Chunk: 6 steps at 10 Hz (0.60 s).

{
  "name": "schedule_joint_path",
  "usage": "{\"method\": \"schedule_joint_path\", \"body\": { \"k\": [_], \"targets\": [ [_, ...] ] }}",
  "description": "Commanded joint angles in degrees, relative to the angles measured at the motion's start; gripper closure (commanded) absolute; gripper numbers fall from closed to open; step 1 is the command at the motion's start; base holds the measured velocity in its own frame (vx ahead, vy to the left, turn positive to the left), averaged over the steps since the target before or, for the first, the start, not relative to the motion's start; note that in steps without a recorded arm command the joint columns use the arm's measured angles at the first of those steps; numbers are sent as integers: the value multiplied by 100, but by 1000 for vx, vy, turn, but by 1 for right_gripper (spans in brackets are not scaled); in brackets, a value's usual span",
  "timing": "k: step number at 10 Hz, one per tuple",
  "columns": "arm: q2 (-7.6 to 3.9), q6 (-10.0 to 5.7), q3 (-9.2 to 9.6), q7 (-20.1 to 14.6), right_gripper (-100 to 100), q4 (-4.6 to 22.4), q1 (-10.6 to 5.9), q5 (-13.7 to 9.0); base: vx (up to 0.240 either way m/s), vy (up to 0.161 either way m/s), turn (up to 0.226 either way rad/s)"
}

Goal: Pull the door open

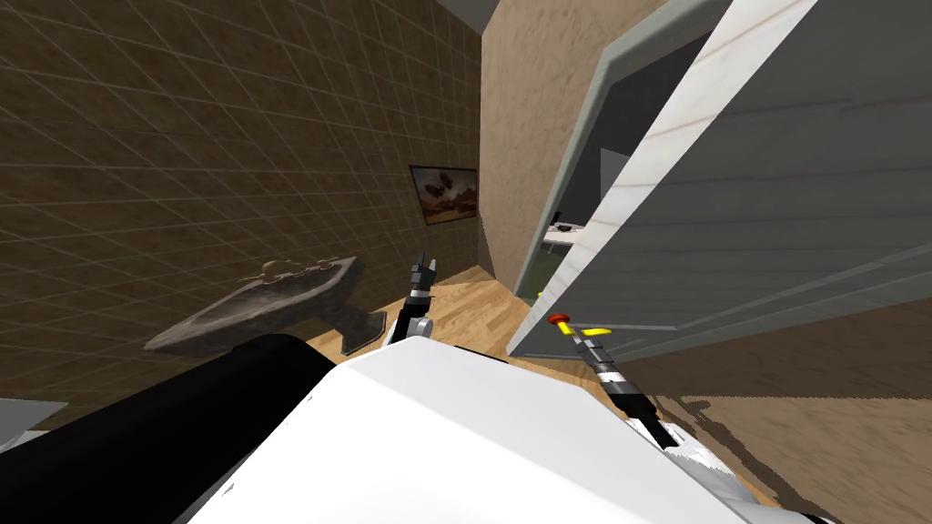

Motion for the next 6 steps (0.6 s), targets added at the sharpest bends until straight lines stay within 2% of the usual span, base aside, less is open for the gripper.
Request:
{"method": "schedule_joint_path", "body": {
  "k": [1, 6],
  "targets": [
    [3, -55, 15, 0, 100, 48, -8, 1, -159, -97, 149],
    [-24, -130, 30, -8, 100, 116, -15, -24, -158, -93, 132]
  ]
}}
